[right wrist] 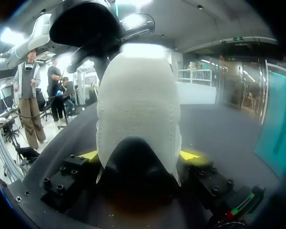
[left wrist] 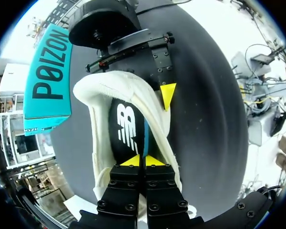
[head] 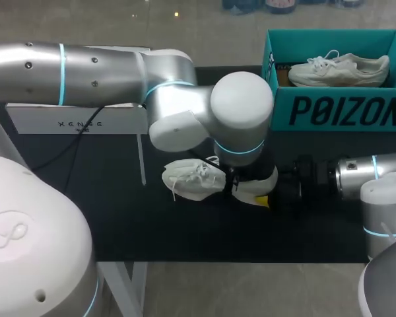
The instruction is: Take the shoe out of the shoebox, open the shoe tongue, remove and reinsert the insole, then place the shoe into the shoebox
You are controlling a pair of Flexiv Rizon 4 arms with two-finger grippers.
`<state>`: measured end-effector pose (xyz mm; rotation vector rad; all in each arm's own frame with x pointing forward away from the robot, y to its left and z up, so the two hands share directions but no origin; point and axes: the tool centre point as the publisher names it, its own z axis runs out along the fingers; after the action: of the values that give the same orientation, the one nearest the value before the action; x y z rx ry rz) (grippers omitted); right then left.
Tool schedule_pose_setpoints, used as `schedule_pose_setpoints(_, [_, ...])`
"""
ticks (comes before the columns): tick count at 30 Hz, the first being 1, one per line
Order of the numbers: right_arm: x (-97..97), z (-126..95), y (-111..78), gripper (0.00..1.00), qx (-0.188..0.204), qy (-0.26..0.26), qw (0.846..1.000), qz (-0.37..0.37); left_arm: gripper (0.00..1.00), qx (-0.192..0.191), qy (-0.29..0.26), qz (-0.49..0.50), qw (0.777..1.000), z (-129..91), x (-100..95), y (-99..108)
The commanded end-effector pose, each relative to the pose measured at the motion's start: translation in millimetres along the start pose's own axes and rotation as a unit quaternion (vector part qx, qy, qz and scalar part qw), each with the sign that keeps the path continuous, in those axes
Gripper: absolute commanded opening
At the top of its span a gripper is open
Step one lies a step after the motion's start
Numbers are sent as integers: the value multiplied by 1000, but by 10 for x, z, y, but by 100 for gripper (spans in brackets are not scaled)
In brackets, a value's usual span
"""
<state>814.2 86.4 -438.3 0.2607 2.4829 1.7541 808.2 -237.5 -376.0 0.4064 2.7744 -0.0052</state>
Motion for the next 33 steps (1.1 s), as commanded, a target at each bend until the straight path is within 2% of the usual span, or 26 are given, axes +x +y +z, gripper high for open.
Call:
schedule_pose_setpoints(1, [6,36,-46,0,1,-1,1000,1,0,3,-14,-5,1000,-163,47,91])
schedule_pose_setpoints(16, [6,36,-46,0,1,-1,1000,1,0,18,-54,-28,998,-506,-49,149])
schedule_pose_setpoints(28, [6,36,-46,0,1,-1,1000,1,0,31,-79,-53,995,-713,-24,177])
schedule_pose_setpoints(33, [6,36,-46,0,1,-1,1000,1,0,51,-96,-51,993,-786,-4,126])
